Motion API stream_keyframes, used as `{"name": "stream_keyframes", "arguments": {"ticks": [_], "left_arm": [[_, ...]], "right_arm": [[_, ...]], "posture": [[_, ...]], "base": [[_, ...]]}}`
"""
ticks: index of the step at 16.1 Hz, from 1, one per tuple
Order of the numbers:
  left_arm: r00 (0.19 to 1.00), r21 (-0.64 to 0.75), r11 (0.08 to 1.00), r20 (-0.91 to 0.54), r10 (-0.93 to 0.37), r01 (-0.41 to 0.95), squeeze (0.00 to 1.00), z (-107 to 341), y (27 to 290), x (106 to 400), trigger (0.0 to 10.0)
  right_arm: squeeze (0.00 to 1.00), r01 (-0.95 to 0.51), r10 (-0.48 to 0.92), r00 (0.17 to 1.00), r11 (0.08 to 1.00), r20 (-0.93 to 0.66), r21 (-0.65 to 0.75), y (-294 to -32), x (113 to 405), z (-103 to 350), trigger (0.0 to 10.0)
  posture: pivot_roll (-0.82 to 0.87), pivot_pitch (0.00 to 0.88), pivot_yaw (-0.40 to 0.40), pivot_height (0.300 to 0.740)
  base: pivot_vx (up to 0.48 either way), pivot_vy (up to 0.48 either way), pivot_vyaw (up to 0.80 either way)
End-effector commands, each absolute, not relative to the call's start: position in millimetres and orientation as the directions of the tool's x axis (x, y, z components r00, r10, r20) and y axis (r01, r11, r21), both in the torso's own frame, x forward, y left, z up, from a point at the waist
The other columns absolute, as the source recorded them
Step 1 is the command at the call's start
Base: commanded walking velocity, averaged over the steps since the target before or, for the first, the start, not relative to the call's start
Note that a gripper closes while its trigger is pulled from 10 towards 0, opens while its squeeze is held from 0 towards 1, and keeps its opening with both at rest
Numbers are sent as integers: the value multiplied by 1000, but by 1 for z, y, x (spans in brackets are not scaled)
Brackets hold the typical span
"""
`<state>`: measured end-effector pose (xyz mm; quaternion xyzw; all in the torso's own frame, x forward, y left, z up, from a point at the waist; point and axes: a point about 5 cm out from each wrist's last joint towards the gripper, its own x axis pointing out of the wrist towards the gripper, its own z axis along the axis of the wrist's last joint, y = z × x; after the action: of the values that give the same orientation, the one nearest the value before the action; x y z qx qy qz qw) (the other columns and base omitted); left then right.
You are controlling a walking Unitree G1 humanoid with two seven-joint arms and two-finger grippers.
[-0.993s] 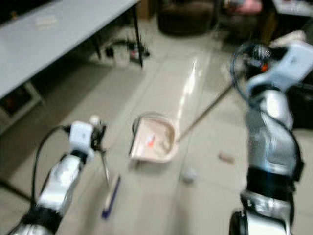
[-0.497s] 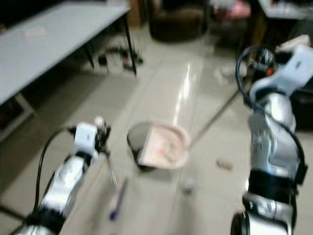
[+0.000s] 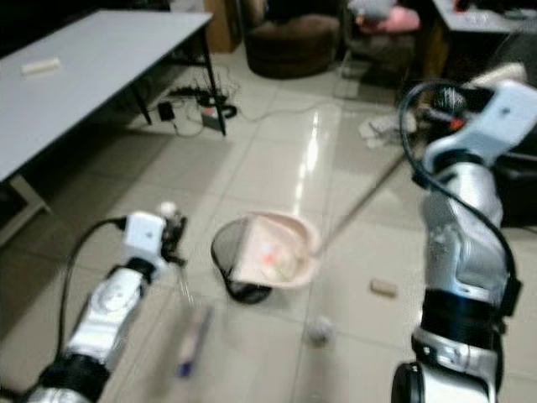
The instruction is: Sweep floor
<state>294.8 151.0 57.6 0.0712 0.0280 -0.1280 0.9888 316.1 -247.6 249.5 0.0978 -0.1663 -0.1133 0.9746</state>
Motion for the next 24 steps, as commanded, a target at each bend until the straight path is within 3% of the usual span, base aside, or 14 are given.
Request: {"name": "stream_keyframes", "arguments": {"ticks": [1,12,18,24], "left_arm": [[973,169,959,-42,-225,229,0,67,163,299,10000],[986,201,965,-30,-165,168,0,71,175,300,10000],[988,218,963,-32,-154,157,0,71,178,299,10000],[987,226,961,-35,-155,159,0,71,177,299,10000]], "right_arm": [[0,128,-219,901,959,374,254,-236,317,261,10000],[0,76,-154,897,977,415,197,-224,326,253,10000],[0,60,-137,887,981,441,182,-220,332,245,10000],[0,-81,103,835,995,540,-64,-182,343,250,10000]], "posture": [[-29,0,71,740],[2,0,39,740],[11,0,41,740],[17,0,43,740]], "base": [[401,0,0],[375,0,0],[0,0,0],[0,0,0]]}}
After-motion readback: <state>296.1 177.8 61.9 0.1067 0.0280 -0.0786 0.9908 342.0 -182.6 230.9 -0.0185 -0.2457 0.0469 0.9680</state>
